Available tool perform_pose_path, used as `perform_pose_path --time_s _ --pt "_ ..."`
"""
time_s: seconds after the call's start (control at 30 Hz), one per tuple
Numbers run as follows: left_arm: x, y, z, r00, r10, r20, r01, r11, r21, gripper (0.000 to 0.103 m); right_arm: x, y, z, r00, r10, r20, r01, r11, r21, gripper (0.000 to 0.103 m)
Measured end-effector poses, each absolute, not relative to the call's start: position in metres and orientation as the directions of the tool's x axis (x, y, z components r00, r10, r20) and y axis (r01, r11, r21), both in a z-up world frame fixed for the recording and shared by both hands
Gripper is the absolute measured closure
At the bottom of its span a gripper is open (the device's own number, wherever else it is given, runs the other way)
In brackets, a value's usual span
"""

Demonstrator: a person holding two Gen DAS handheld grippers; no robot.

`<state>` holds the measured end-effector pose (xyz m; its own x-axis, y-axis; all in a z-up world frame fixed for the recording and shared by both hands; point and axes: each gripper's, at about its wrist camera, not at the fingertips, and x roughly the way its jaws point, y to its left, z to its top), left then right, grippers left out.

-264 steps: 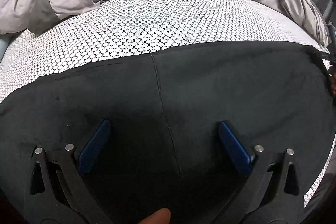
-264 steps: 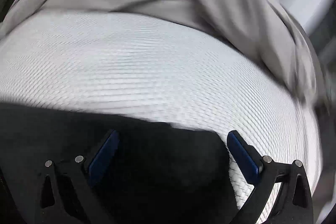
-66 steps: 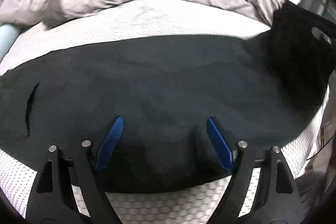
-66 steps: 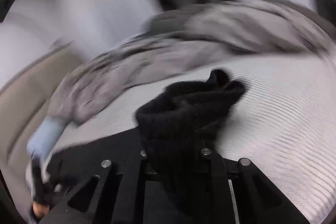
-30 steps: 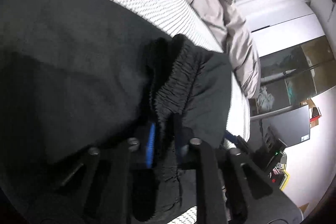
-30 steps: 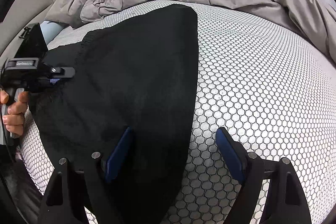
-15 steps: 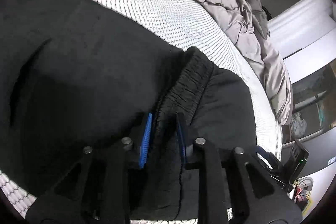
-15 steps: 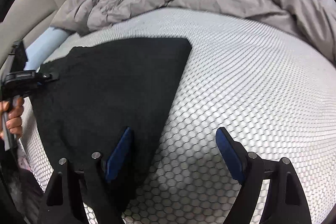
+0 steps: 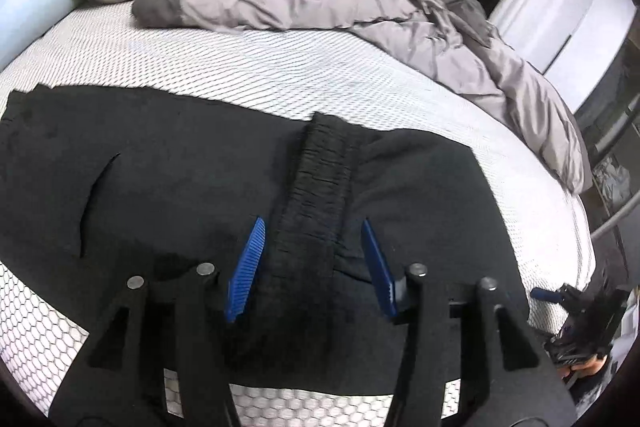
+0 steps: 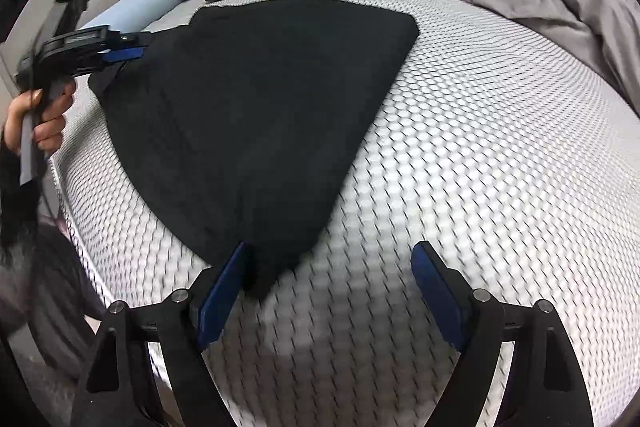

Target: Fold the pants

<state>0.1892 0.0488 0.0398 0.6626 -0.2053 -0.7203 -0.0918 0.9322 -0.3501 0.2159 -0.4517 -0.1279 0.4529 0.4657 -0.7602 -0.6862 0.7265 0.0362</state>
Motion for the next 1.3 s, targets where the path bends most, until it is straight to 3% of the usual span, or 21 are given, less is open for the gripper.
perform_pose_path --time_s 0.17,0.23,0.27,0.33,0.37,0.4,0.43,0.47,0.57,0.67,0.8,1.03,1.3 --pt "0.185 -0.006 0.042 0.646 -0.268 -0.714 0.035 0.945 -0.324 0.056 0.22 -0.468 -0.112 0.416 0.598 -0.685 -0.672 0.71 0.212 0.022" --pt "0.184 -0.042 0.038 0.613 -0.323 -0.721 0.118 0.94 -0.32 0.056 0.222 -0.462 -0.115 0.363 0.639 -0.678 -0.68 0.679 0.277 0.04" --pt "0.186 -0.063 0.035 0.59 -0.354 -0.725 0.167 0.933 -0.32 0.055 0.222 -0.456 -0.12 0.324 0.658 -0.679 -0.685 0.658 0.311 0.042" --pt "0.188 -0.097 0.028 0.544 -0.39 -0.743 0.24 0.921 -0.307 0.055 0.219 -0.445 -0.129 0.278 0.673 -0.685 -0.698 0.632 0.337 0.057" --pt "0.188 -0.112 0.024 0.527 -0.39 -0.755 0.263 0.92 -0.291 0.054 0.218 -0.44 -0.133 0.285 0.66 -0.695 -0.693 0.642 0.326 0.062" --pt "0.188 -0.124 0.019 0.516 -0.379 -0.768 0.277 0.922 -0.269 0.055 0.218 -0.436 -0.135 0.304 0.646 -0.7 -0.69 0.656 0.306 0.078" --pt "0.189 -0.134 0.014 0.509 -0.36 -0.782 0.279 0.928 -0.245 0.055 0.216 -0.435 -0.135 0.318 0.645 -0.695 -0.689 0.661 0.297 0.086" --pt "0.191 -0.141 0.01 0.504 -0.347 -0.791 0.276 0.932 -0.233 0.055 0.216 -0.437 -0.133 0.318 0.656 -0.685 -0.684 0.659 0.312 0.089" --pt "0.197 -0.149 0.004 0.501 -0.346 -0.793 0.254 0.935 -0.247 0.055 0.212 -0.449 -0.126 0.307 0.698 -0.647 -0.688 0.632 0.356 0.093" --pt "0.196 -0.151 0.005 0.494 -0.354 -0.794 0.226 0.934 -0.276 0.055 0.212 -0.456 -0.141 0.27 0.69 -0.671 -0.664 0.638 0.389 0.093" --pt "0.204 -0.162 0.011 0.455 -0.451 -0.768 0.273 0.891 -0.362 0.054 0.213 -0.466 -0.144 0.227 0.733 -0.641 -0.638 0.609 0.472 0.09" --pt "0.228 -0.214 0.007 0.437 -0.426 -0.792 0.328 0.896 -0.301 0.054 0.219 -0.457 -0.142 0.22 0.734 -0.643 -0.624 0.613 0.486 0.083" --pt "0.241 -0.212 0.001 0.43 -0.441 -0.788 0.306 0.892 -0.333 0.054 0.224 -0.477 -0.135 0.195 0.769 -0.608 -0.601 0.584 0.546 0.079"
